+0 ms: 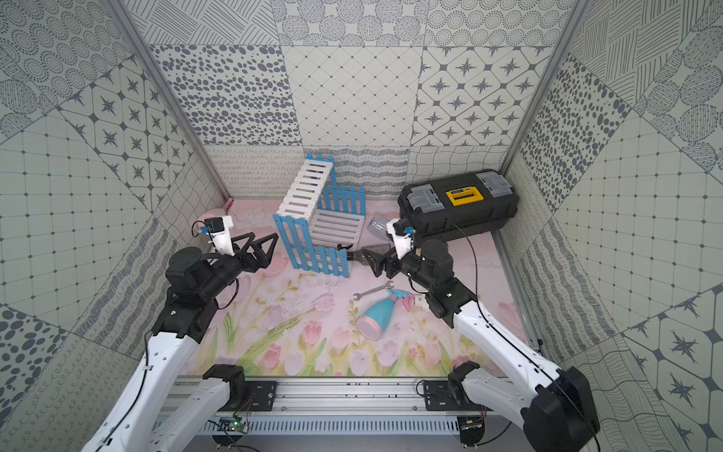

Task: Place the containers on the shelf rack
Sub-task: Adjust the shelf at the center of the board.

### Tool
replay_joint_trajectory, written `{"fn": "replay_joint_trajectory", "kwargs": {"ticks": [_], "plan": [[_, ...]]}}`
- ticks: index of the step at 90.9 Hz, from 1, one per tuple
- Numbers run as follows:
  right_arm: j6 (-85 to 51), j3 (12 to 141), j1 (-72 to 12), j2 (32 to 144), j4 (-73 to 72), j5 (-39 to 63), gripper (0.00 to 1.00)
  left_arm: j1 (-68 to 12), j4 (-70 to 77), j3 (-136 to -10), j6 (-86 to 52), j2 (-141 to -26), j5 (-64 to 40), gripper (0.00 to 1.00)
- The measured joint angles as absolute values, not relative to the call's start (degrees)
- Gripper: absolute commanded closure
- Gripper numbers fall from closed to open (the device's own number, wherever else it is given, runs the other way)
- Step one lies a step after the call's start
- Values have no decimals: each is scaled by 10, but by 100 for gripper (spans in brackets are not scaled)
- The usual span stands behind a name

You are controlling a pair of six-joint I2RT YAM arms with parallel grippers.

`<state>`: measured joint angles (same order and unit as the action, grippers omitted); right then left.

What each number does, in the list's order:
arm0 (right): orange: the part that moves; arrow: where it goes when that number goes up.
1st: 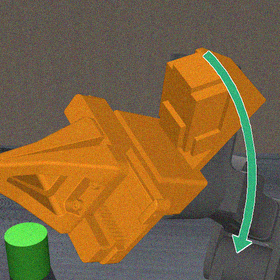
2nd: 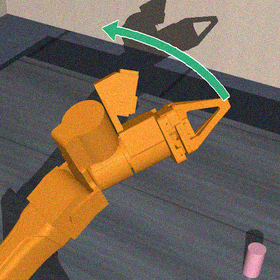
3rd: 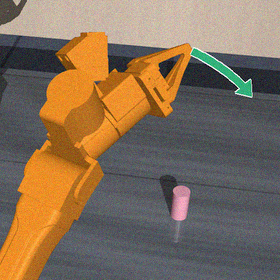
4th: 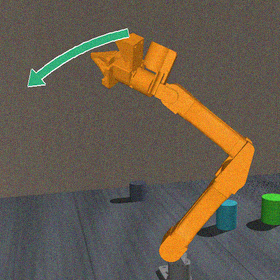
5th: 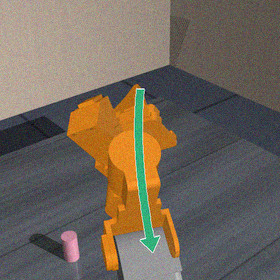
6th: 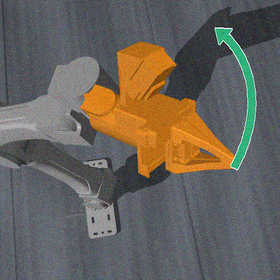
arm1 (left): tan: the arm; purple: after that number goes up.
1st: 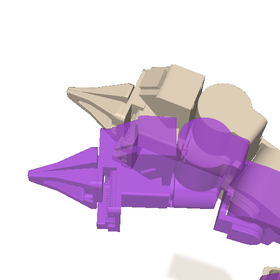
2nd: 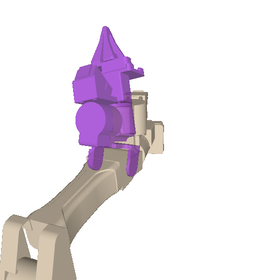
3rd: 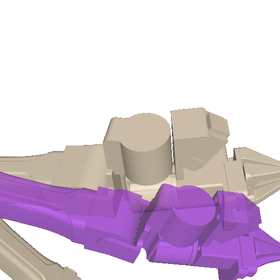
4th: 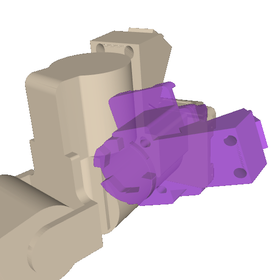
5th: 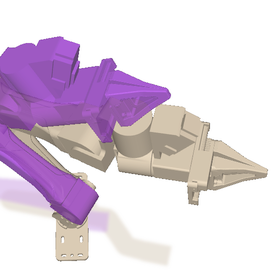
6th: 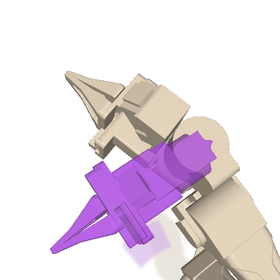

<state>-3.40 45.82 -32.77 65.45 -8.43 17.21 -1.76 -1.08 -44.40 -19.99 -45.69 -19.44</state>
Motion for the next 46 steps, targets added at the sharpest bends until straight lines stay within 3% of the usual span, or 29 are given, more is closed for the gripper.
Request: {"fn": "replay_joint_trajectory", "kwargs": {"ticks": [22, 46], "plan": [[42, 572, -397, 887, -44, 174, 3, -22, -65, -448, -219, -502, -319, 2], [82, 651, -403, 1021, -49, 150, 4, -25, -49, -444, -246, -562, -388, 3]]}}
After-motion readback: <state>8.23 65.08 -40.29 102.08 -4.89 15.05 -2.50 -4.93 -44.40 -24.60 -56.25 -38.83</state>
